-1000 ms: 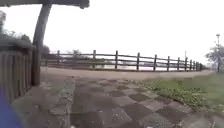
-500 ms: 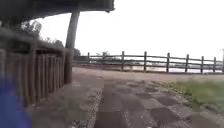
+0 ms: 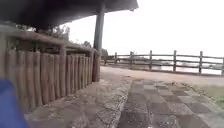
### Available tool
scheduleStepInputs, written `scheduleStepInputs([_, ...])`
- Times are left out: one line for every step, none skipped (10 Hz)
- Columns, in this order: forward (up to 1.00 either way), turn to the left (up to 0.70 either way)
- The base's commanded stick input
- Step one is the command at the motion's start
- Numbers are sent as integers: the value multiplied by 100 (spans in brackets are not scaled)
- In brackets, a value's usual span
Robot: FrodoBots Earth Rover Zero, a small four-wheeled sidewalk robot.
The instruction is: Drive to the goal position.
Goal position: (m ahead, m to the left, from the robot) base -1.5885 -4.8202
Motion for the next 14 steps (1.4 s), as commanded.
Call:
scheduleStepInputs([0,-56])
scheduleStepInputs([0,-64])
scheduleStepInputs([0,-65])
scheduleStepInputs([0,-68])
scheduleStepInputs([0,-68])
scheduleStepInputs([0,-69])
scheduleStepInputs([0,-69])
scheduleStepInputs([0,-68])
scheduleStepInputs([0,-68])
scheduleStepInputs([0,-68])
scheduleStepInputs([0,-69])
scheduleStepInputs([0,-70])
scheduleStepInputs([0,-70])
scheduleStepInputs([0,-70])
